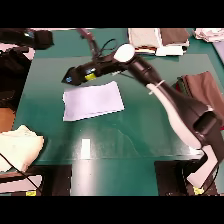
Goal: Fold the shirts.
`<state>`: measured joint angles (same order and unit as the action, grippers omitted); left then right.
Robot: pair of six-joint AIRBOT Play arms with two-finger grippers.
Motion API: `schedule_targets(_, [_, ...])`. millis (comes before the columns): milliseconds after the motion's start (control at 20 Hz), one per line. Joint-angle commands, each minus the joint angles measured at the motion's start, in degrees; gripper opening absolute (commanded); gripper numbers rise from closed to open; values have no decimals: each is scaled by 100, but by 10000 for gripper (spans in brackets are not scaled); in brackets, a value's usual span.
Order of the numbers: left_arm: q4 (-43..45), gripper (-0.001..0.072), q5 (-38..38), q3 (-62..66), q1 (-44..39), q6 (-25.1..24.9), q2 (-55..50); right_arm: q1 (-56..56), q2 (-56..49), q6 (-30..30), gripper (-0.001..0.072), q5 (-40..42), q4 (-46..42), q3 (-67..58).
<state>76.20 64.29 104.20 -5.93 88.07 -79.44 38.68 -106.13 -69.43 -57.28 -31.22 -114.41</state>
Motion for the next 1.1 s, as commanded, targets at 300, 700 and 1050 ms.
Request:
schedule_targets(300, [-24, 29, 133, -20, 57, -116, 291, -1576, 1143, -319, 306, -544, -1547, 2444])
schedule_targets(700, [-7, 29, -140, -35, -595, -157, 162, -2983, 1012, -791, 572, -597, -874, 4033])
schedule_targets(1050, [-39, 29, -57, -35, -706, -153, 92, -1897, -251, -866, 488, -369, -710, 2903])
